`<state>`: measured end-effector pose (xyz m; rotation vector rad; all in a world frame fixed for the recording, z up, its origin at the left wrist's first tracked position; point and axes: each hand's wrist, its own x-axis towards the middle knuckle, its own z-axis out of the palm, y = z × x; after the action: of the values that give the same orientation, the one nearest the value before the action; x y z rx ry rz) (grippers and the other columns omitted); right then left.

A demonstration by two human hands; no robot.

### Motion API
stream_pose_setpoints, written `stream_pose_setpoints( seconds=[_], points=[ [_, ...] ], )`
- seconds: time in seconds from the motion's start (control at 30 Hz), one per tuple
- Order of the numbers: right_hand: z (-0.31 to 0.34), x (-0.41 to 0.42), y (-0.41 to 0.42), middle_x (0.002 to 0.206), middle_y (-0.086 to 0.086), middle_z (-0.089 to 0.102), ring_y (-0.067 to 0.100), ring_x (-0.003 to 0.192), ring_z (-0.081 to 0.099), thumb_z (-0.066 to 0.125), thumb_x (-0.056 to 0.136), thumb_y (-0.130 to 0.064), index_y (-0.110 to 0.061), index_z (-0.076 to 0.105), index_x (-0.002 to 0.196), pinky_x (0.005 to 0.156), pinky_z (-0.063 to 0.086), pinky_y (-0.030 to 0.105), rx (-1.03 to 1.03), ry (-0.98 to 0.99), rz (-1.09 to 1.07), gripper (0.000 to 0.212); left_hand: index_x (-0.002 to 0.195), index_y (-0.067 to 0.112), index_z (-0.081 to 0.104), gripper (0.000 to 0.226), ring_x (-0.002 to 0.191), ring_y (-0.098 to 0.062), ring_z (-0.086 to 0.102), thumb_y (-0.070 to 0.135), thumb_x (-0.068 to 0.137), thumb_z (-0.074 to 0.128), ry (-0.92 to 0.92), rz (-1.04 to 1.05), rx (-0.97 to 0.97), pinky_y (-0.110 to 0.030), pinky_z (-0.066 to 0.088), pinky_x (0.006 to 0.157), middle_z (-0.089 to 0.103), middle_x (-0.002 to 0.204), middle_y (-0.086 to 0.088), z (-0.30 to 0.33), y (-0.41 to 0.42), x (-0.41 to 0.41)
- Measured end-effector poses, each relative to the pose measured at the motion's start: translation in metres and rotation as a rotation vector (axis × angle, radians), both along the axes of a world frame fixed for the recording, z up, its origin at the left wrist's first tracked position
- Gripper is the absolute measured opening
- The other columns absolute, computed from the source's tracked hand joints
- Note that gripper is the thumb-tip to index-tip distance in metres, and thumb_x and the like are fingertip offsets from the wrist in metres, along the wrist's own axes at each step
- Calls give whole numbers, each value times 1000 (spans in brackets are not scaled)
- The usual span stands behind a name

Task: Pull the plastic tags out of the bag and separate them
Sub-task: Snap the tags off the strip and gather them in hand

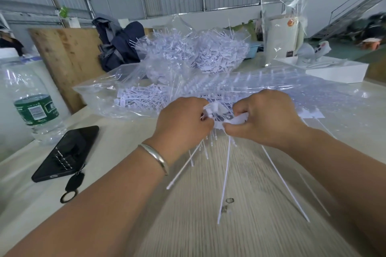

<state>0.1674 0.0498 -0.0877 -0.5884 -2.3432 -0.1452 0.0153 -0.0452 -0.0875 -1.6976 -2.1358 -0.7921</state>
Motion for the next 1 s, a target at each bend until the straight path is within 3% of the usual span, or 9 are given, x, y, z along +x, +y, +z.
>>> stream_pose_setpoints(
  seconds=[0.1,0.2,0.37,0.43,0.57,0.73,0.83,0.93,1.0],
  points=[
    [2,0,-2,37,-1,28,24,43,34,74,66,-41,-15,55,47,51,28,21,96,13,4,37,81,17,65,9,70,-21,57,24,84,60,-56,32,74,-30,44,59,61,71,2,-2,4,0],
    [3,-1,-7,35,2,33,24,39,38,72,63,-36,-16,56,46,53,18,18,146,1,3,31,84,18,68,10,70,-21,59,21,86,59,-86,39,70,-31,48,60,64,74,1,-3,8,0],
    [3,5,0,40,-9,22,20,41,29,72,70,-55,-22,44,55,62,27,27,93,43,-31,46,50,20,56,36,35,-7,38,14,80,74,-824,-113,10,-17,28,39,42,39,10,-1,3,-16],
    [1,5,6,40,-7,27,19,41,29,59,80,-57,-18,47,62,66,31,30,86,12,-90,45,50,18,64,36,35,-8,26,16,85,71,-1053,-242,-36,-16,20,38,33,39,8,-1,0,-22],
    [-4,-7,3,49,-2,44,25,52,46,48,92,-34,-16,57,82,59,30,33,-22,2,-48,22,62,14,72,18,36,-7,22,23,77,70,-1295,-413,-46,-16,17,35,26,40,7,3,-1,-25],
    [2,-4,3,40,-9,39,6,36,30,59,82,-12,-12,65,74,42,27,16,-660,275,278,10,71,9,69,14,36,-8,22,19,80,74,-1106,-329,-58,-18,17,38,27,40,7,4,-5,-27],
    [6,-3,-1,44,-4,46,3,36,31,64,73,-10,-7,67,64,41,28,13,-721,283,302,10,66,10,64,18,37,-5,41,15,79,76,-727,-213,9,-18,30,38,48,42,9,4,0,-19],
    [8,1,-1,46,4,40,9,42,32,64,69,-12,4,64,60,43,29,17,-744,175,308,18,64,20,56,22,56,-11,51,18,85,63,-73,30,-125,-25,33,46,57,59,7,4,0,-21],
    [11,9,0,47,6,40,9,43,32,64,69,-13,4,64,60,43,28,16,-762,155,321,19,58,23,45,33,55,-10,46,18,87,59,-6,111,-76,-25,27,48,49,55,10,6,-6,-32]
  ],
)
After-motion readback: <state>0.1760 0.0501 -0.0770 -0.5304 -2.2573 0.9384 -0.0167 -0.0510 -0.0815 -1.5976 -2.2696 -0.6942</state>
